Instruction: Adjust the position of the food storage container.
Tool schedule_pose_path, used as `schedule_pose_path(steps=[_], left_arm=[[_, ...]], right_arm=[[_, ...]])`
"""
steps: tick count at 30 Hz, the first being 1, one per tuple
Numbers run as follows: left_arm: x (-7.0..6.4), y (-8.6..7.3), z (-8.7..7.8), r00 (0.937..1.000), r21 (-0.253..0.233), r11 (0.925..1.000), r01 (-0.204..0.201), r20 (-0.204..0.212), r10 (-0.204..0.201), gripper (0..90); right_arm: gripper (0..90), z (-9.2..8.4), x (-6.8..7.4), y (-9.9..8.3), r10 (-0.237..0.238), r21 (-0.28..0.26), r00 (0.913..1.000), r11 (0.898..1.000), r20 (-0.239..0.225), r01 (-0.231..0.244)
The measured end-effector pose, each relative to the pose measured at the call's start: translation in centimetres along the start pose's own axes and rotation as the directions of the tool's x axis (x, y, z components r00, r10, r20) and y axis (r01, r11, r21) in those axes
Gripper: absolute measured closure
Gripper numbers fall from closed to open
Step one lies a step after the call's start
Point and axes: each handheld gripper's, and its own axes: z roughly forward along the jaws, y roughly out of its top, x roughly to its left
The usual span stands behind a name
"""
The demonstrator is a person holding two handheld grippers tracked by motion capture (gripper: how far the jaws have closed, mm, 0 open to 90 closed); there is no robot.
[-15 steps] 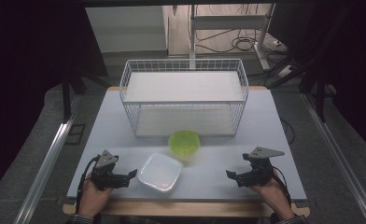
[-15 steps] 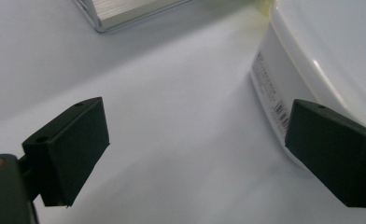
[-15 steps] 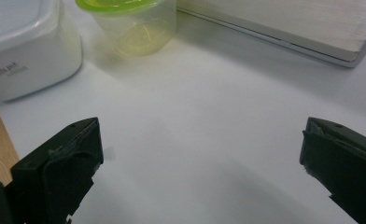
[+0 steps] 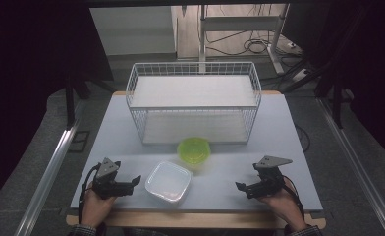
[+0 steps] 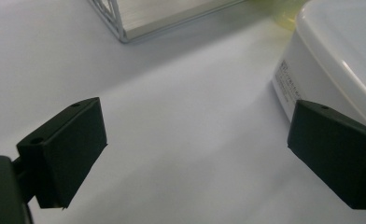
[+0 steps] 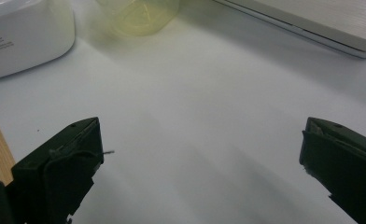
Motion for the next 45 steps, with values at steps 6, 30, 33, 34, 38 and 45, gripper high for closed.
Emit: schedule_pose_path(steps=[6, 30, 33, 34, 38, 45], left_arm=[[-0.1, 0.2, -0.7, 0.9996, -0.086, 0.9962, 0.013, 0.026, -0.011, 3.6], [-0.5, 0.1, 0.1, 0.9991, -0.021, 0.9991, -0.038, -0.019, 0.037, 3.2], [-0.6, 0.1, 0.3, 0.9986, -0.010, 0.9988, -0.049, -0.023, 0.048, 3.2], [-0.6, 0.1, 0.3, 0.9987, -0.010, 0.9988, -0.047, -0.021, 0.047, 3.3], [-0.6, 0.1, 0.2, 0.9986, -0.018, 0.9987, -0.048, -0.021, 0.048, 3.3], [-0.6, 0.1, 0.3, 0.9987, -0.016, 0.9987, -0.049, -0.017, 0.049, 3.3]], right_arm=[[0.5, 0.0, -0.2, 0.0, 0.018, -0.004, 0.9998, 1.000, -0.002, -0.018], [44.4, 1.4, 1.3, 4.7, -0.011, 0.036, 0.9955, 0.999, -0.094, 0.014], [54.2, 1.9, 1.5, 6.1, -0.046, 0.037, 0.9938, 0.998, -0.101, 0.050], [58.2, 2.0, 1.6, 6.6, -0.058, 0.036, 0.9930, 0.997, -0.103, 0.062], [73.1, 3.1, 1.8, 8.6, -0.081, 0.033, 0.9896, 0.996, -0.119, 0.086], [89.3, 6.4, 3.3, 11.8, -0.135, 0.027, 0.9796, 0.990, -0.149, 0.140]])
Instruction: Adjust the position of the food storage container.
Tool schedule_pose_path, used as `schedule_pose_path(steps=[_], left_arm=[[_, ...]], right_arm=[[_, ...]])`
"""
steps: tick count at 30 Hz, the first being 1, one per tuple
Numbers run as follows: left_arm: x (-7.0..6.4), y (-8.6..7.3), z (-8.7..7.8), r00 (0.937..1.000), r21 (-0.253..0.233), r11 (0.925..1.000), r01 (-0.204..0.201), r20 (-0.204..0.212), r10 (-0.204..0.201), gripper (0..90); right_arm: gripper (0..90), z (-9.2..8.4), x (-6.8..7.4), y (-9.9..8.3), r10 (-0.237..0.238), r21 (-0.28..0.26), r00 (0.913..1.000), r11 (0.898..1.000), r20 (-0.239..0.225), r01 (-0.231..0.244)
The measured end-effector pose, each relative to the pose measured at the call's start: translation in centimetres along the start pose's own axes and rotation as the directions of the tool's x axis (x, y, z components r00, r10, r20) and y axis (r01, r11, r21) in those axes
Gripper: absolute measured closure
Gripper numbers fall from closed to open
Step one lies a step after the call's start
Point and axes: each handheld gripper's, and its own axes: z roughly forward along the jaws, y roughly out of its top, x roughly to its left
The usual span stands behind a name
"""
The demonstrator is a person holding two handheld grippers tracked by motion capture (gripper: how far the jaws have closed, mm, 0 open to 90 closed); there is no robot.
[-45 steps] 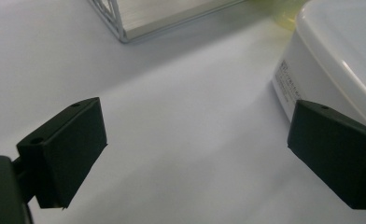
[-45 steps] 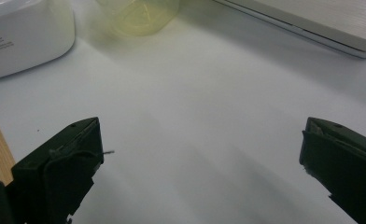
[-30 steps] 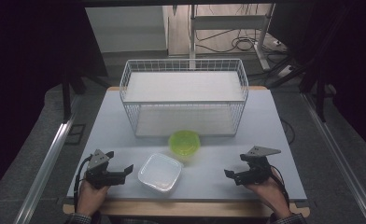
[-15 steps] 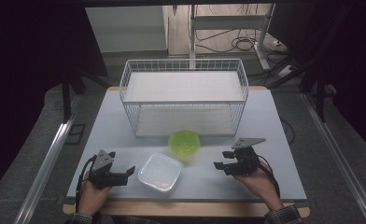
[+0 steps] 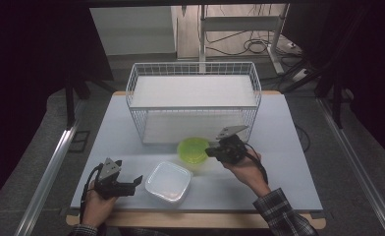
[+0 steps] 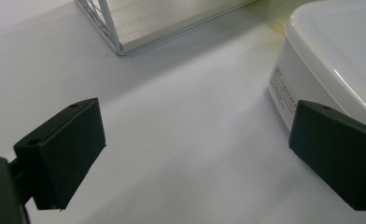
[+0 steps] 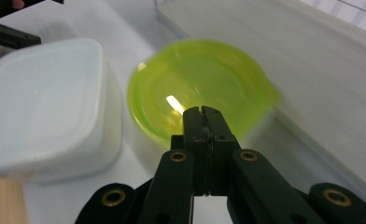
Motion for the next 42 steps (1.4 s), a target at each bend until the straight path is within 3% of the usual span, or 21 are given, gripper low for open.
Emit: schedule_pose_path(steps=[5, 6, 10, 16, 20, 24, 28, 34, 39, 42], left_arm=[[0.0, 0.0, 0.0, 1.0000, -0.007, 1.0000, 0.003, 0.006, -0.003, 3.3], [0.0, 0.0, 0.0, 1.0000, -0.008, 1.0000, 0.004, 0.007, -0.004, 3.3], [0.0, 0.0, 0.0, 0.9999, -0.009, 0.9999, 0.006, 0.010, -0.006, 3.4], [-0.1, 0.0, 0.1, 0.9999, -0.003, 1.0000, -0.004, 0.015, 0.004, 3.4], [-0.1, 0.1, 0.1, 0.9998, -0.004, 1.0000, -0.002, 0.020, 0.002, 3.4], [-0.1, 0.1, 0.2, 0.9998, -0.003, 1.0000, -0.004, 0.021, 0.004, 3.5], [-0.1, 0.1, 0.2, 0.9998, 0.004, 0.9999, -0.011, 0.019, 0.011, 3.6], [-0.2, 0.1, 0.3, 0.9997, 0.010, 0.9998, -0.016, 0.017, 0.016, 3.6], [-0.2, 0.1, 0.4, 0.9997, 0.013, 0.9997, -0.018, 0.018, 0.018, 3.7], [-0.2, 0.1, 0.4, 0.9996, 0.016, 0.9996, -0.021, 0.017, 0.021, 3.7]], right_arm=[[89.5, 3.1, 1.7, 2.5, -0.057, 0.014, 0.9982, 0.998, -0.019, 0.057], [89.5, 4.2, 2.3, 3.4, -0.089, 0.020, 0.9955, 0.996, -0.030, 0.090], [89.4, 6.3, 3.4, 4.7, -0.133, 0.042, 0.9904, 0.990, -0.039, 0.134], [89.4, 8.6, 4.2, 5.8, -0.154, 0.065, 0.9860, 0.985, -0.063, 0.158], [89.5, 10.4, 4.2, 5.9, -0.192, 0.126, 0.9806, 0.973, -0.039, 0.196], [89.5, 10.6, 3.9, 5.6, -0.174, 0.125, 0.9835, 0.976, -0.050, 0.179], [89.5, 10.1, 3.5, 5.1, -0.172, 0.145, 0.9850, 0.974, -0.016, 0.172], [89.5, 8.5, 1.9, 3.9, -0.118, 0.138, 0.9930, 0.984, 0.003, 0.117], [89.4, 7.5, 1.0, 3.0, -0.104, 0.139, 0.9943, 0.985, 0.022, 0.100], [89.4, 6.5, 0.1, 2.2, -0.071, 0.124, 0.9965, 0.990, 0.044, 0.065]])
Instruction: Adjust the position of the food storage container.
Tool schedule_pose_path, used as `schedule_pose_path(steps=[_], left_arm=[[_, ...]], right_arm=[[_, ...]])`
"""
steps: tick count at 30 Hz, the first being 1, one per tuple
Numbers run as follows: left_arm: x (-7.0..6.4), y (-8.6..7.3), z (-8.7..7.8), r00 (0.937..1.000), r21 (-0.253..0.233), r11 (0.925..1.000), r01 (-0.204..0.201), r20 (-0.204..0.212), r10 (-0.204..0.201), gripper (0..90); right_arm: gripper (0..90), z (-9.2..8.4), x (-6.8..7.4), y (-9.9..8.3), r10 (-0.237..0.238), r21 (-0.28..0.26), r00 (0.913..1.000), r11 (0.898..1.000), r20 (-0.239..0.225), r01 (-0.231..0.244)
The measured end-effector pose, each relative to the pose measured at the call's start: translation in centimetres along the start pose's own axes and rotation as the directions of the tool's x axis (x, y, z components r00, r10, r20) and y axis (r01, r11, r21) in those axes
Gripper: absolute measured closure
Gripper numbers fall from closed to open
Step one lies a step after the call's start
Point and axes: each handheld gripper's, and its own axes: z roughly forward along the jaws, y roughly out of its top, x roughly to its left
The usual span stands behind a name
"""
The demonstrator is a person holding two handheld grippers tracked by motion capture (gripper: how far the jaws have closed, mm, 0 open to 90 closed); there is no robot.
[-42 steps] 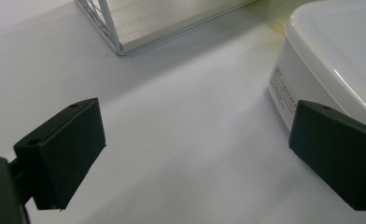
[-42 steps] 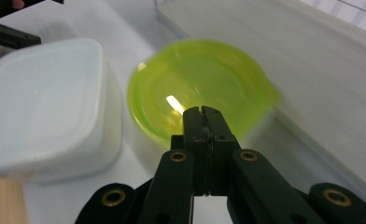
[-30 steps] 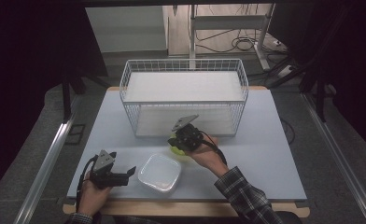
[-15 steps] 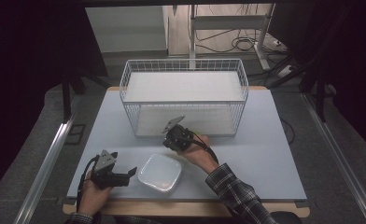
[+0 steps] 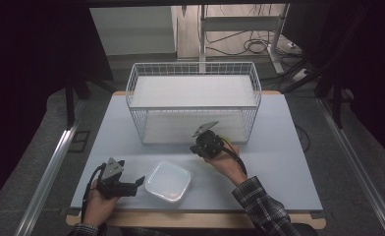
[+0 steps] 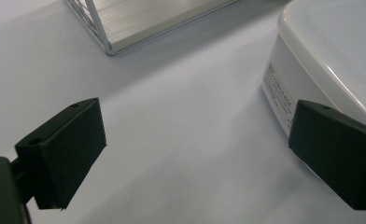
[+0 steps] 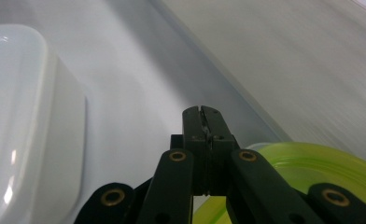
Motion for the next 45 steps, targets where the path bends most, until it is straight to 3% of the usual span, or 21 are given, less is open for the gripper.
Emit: schedule_pose_path(steps=[12, 25, 36, 45], left_arm=[[-0.1, 0.0, 0.1, 1.0000, 0.007, 0.9999, -0.008, 0.000, 0.008, 3.8], [-0.1, 0.1, 0.2, 0.9999, 0.009, 0.9999, -0.012, 0.000, 0.012, 3.9], [-0.1, 0.1, 0.3, 0.9999, 0.019, 0.9998, -0.010, 0.000, 0.010, 3.9], [-0.1, 0.1, 0.4, 0.9999, 0.028, 0.9995, -0.012, -0.010, 0.013, 4.0]], right_arm=[[89.3, -2.4, -2.9, -2.6, 0.095, -0.021, 0.9948, 0.995, 0.039, -0.094], [89.2, -4.6, -4.8, -5.0, 0.138, -0.031, 0.9867, 0.990, 0.086, -0.136], [88.8, -7.0, -6.1, -7.2, 0.187, -0.052, 0.9756, 0.982, 0.116, -0.182], [88.5, -8.9, -7.3, -9.2, 0.232, -0.066, 0.9608, 0.972, 0.152, -0.225]])
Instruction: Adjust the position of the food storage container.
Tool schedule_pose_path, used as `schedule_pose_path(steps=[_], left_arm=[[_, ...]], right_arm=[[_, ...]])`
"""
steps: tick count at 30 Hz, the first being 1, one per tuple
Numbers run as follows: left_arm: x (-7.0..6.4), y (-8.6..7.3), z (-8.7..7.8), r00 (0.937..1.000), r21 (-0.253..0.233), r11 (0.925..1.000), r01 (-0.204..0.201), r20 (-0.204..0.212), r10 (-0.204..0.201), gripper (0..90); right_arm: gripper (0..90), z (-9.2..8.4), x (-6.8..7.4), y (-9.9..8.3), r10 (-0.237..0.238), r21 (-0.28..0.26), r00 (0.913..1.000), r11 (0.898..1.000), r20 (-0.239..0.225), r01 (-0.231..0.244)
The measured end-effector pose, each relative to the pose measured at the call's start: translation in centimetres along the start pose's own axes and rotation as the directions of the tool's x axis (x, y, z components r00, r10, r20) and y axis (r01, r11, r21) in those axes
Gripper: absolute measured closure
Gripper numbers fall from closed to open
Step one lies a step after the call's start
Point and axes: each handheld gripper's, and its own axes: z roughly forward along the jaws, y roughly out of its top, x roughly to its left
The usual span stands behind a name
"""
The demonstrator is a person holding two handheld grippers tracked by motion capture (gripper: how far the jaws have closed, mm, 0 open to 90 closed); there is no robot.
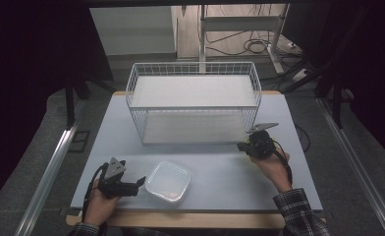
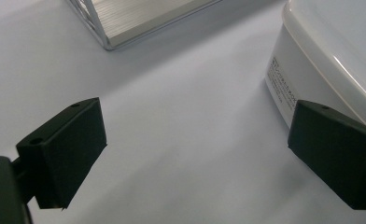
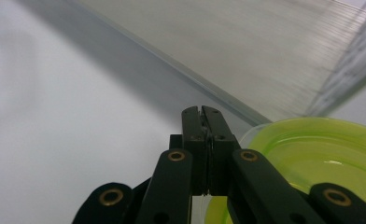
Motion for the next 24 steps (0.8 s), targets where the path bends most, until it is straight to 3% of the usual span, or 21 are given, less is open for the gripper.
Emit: schedule_pose_path(steps=[6, 10, 14, 17, 20, 22, 24], left_arm=[[0.1, 0.0, 0.0, 0.9999, 0.026, 0.9996, 0.013, -0.011, -0.012, 5.0], [0.4, 0.2, -0.4, 0.9972, 0.050, 0.9960, 0.074, 0.006, -0.074, 8.6], [0.7, 0.0, -1.1, 0.9990, 0.049, 0.9978, 0.044, 0.003, -0.044, 8.7], [0.9, 0.1, -1.7, 0.9974, 0.036, 0.9981, 0.050, 0.051, -0.052, 11.8], [0.6, 0.0, -2.1, 0.9944, 0.055, 0.9980, 0.030, 0.100, -0.036, 26.4], [0.4, -0.2, -2.2, 0.9906, 0.087, 0.9961, 0.014, 0.134, -0.025, 42.5], [0.1, -0.4, -2.3, 0.9870, 0.104, 0.9945, 0.013, 0.158, -0.029, 50.3]], right_arm=[[85.9, -0.7, 0.5, -0.2, 0.015, -0.030, 0.9999, 0.999, -0.006, -0.016], [85.5, -1.2, 1.8, -0.2, 0.009, -0.063, 0.9995, 0.998, -0.030, -0.011], [87.0, -1.5, 2.9, -0.9, 0.003, -0.071, 0.9992, 0.997, -0.041, -0.006], [87.1, -1.8, 3.8, -1.6, -0.020, -0.077, 0.9989, 0.997, -0.043, 0.017], [85.7, -2.2, 4.9, -1.9, -0.045, -0.096, 0.9975, 0.995, -0.054, 0.039], [85.4, -2.5, 5.6, -2.1, -0.062, -0.108, 0.9959, 0.993, -0.066, 0.054], [85.4, -2.7, 6.4, -2.5, -0.067, -0.111, 0.9943, 0.992, -0.083, 0.058]])
